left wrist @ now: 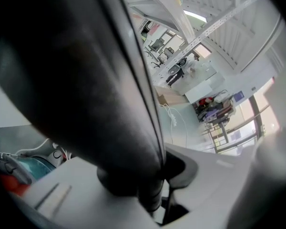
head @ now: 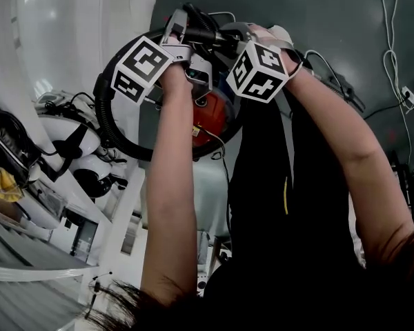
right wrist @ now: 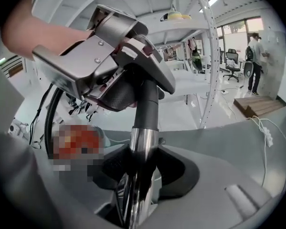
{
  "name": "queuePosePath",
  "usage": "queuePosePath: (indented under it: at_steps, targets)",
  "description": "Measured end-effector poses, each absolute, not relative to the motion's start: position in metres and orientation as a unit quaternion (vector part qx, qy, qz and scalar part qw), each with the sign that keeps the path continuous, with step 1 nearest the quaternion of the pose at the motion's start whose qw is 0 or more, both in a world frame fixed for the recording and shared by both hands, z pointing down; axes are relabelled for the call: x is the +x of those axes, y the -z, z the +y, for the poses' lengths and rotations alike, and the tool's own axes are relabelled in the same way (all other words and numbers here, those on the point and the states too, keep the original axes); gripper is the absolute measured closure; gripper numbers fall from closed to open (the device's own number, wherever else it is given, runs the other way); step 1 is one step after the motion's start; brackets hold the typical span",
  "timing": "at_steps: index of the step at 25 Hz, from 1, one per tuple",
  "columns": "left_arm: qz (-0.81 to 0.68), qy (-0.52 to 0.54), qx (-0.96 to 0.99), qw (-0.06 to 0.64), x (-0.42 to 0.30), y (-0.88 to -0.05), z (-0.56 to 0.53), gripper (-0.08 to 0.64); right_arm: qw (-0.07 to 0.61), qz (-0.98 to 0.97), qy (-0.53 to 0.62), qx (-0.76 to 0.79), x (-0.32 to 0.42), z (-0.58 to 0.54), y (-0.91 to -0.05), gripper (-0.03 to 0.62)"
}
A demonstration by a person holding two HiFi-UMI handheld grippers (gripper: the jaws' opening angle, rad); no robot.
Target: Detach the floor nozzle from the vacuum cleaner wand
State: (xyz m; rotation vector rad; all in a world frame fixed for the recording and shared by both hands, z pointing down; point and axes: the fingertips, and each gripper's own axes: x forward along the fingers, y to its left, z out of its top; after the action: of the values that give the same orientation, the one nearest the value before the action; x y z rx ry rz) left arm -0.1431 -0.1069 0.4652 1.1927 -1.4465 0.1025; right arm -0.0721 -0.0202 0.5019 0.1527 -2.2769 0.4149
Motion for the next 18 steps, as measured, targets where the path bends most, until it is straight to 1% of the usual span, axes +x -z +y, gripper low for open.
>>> queuePosePath:
  at_steps: [2,6,8,12,14,16,18]
  targets:
    - [-0.620,-0.052,0.515,0.589,-0.144,-0.466,-0.106,0.451,0.395,-0.898,-0.179,0.072,-0.073,-0.020,-0.502,0.423]
    - [-0.621,-0.064,0.493,0.606,-0.147,-0.474,-0.107,0.451,0.400,-0.896,-0.159,0.107,-0.071,-0.024,-0.505,0.422]
    - [-0.613,-0.062,0.503,0.606,-0.143,-0.473,-0.111,0.451,0.397,-0.896,-0.168,0.109,-0.069,-0.026,-0.506,0.423]
    - [-0.569,-0.027,0.587,0.575,-0.127,-0.454,-0.120,0.449,0.349,-0.904,-0.246,0.039,-0.063,-0.024,-0.498,0.423]
    - [-0.562,-0.024,0.595,0.574,-0.125,-0.452,-0.118,0.449,0.336,-0.902,-0.270,0.010,-0.061,-0.021,-0.494,0.423]
    - [-0.578,-0.039,0.564,0.589,-0.127,-0.458,-0.116,0.451,0.347,-0.901,-0.259,0.023,-0.059,-0.021,-0.495,0.423]
    - [-0.598,-0.053,0.526,0.602,-0.130,-0.464,-0.114,0.451,0.371,-0.900,-0.221,0.065,-0.056,-0.024,-0.498,0.423]
